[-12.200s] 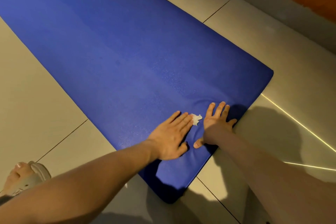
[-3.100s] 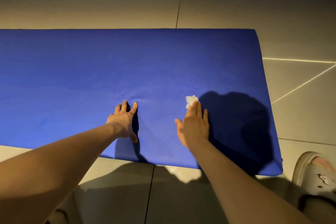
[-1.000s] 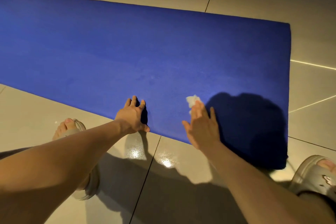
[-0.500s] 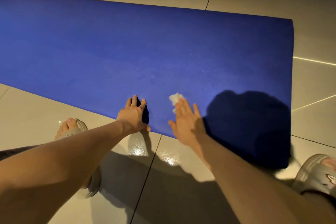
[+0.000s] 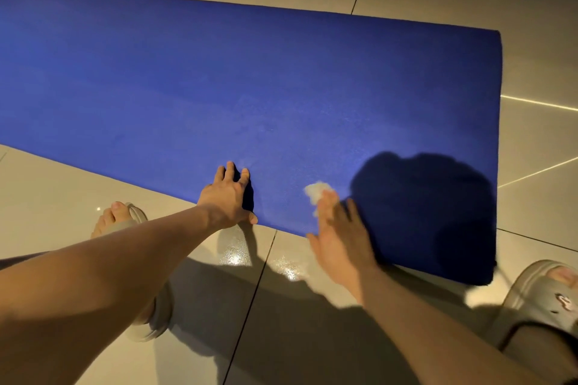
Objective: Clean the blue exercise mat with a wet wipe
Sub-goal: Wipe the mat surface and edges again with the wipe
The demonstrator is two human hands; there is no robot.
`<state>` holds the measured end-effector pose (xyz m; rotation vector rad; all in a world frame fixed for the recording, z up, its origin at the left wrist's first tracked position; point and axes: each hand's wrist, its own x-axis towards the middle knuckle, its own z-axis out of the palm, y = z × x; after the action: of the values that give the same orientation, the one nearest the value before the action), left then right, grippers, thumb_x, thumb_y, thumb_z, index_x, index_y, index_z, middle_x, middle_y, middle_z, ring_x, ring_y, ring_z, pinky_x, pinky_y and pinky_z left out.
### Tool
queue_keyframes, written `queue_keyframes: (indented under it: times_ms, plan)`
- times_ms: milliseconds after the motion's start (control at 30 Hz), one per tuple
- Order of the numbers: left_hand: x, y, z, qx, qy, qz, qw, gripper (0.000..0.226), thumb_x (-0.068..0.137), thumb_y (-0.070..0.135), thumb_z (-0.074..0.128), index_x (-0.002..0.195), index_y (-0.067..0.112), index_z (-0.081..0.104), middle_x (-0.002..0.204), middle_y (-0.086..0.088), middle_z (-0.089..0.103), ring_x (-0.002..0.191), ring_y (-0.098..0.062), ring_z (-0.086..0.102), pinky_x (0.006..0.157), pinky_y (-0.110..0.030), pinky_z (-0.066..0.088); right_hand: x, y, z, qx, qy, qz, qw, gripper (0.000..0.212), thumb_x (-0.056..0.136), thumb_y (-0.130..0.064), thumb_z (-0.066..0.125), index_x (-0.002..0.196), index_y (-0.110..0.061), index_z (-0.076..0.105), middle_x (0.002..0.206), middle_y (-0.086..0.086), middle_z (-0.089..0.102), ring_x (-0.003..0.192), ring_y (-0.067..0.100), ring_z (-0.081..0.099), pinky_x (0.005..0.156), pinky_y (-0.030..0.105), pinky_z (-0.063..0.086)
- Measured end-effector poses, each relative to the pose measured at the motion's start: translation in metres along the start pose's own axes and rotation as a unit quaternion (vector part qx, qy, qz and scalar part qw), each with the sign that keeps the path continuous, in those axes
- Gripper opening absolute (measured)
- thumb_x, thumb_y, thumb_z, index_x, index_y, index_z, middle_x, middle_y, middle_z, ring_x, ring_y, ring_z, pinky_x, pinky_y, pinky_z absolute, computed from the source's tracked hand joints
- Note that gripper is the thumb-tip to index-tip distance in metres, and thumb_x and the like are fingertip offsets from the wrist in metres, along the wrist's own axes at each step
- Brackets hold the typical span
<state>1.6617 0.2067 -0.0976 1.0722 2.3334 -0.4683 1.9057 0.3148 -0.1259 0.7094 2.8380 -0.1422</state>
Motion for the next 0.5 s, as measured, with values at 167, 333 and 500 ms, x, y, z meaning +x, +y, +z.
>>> queue_keyframes:
  times_ms: [167,333,500]
  plan:
    - [0.0,0.002,-0.002,0.003,-0.001,-0.001,1.0,0.127,0.074,0.065,0.079,0.163,0.019,0.001,0.168,-0.013,-0.003,0.156,-0.037,-0.001,0.112,-0.051,0.04,0.01,0.011,-0.007,0.098,0.003,0.156,0.983,0.077,0.1,-0.056,0.043,0.151,0.003,0.038,0.164,0.02,0.019,0.152,0.035,0.017,0.123,0.05,0.015]
    - [-0.003,0.007,-0.005,0.015,0.001,-0.013,1.0,0.126,0.073,0.064,0.081,0.162,0.017,0.006,0.163,-0.014,0.006,0.152,-0.034,0.01,0.106,-0.048,0.046,0.001,-0.072,-0.014,0.112,-0.055,-0.02,0.992,0.078,0.106,-0.053,0.022,0.157,0.004,0.01,0.167,0.021,-0.005,0.156,0.034,-0.005,0.125,0.052,0.006]
    - [-0.001,0.007,-0.005,0.013,-0.002,-0.011,1.0,0.126,0.073,0.064,0.081,0.162,0.017,0.006,0.164,-0.013,0.005,0.152,-0.034,0.008,0.106,-0.048,0.047,-0.006,0.003,-0.001,0.178,0.048,-0.107,0.977,0.054,0.101,-0.019,0.032,0.155,-0.022,0.037,0.166,-0.006,0.027,0.149,0.009,0.028,0.122,0.034,0.009]
